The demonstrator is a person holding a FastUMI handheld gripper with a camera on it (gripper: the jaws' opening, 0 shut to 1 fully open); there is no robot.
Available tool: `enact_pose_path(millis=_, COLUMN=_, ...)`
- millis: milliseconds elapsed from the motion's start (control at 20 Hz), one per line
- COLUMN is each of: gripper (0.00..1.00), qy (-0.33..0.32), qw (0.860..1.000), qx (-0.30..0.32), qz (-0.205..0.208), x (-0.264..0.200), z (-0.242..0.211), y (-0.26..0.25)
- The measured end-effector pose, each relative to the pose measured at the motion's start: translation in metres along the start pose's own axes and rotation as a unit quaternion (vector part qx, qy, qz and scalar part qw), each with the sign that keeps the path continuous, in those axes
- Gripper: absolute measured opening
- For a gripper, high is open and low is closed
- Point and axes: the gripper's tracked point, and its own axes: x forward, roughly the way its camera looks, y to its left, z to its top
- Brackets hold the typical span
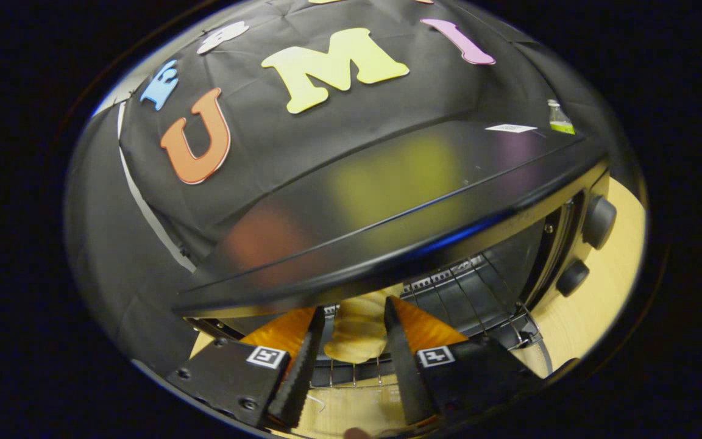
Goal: Open the toaster oven, put the food inside, and close the toaster oven door.
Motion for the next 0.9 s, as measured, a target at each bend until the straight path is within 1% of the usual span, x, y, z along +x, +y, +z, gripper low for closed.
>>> enact_pose_path(millis=100, gripper=0.80, qy=-0.001, qw=1.000, qx=-0.006, qz=0.005, x=-0.015, z=-0.001, y=0.003)
enact_pose_path(millis=200, gripper=0.97, qy=-0.011, qw=1.000, qx=-0.027, qz=0.004, x=-0.033, z=0.000, y=0.004)
enact_pose_path(millis=300, gripper=0.97, qy=-0.021, qw=0.999, qx=-0.045, qz=0.002, x=-0.054, z=-0.001, y=0.005)
enact_pose_path(millis=400, gripper=0.97, qy=-0.023, qw=0.998, qx=-0.062, qz=0.007, x=-0.084, z=-0.007, y=0.009)
enact_pose_path(millis=550, gripper=0.98, qy=-0.046, qw=0.994, qx=-0.100, qz=0.010, x=-0.127, z=-0.018, y=0.009)
enact_pose_path(millis=700, gripper=1.00, qy=-0.051, qw=0.990, qx=-0.129, qz=-0.003, x=-0.162, z=-0.032, y=0.003)
enact_pose_path(millis=900, gripper=1.00, qy=-0.043, qw=0.987, qx=-0.155, qz=-0.018, x=-0.187, z=-0.058, y=-0.006)
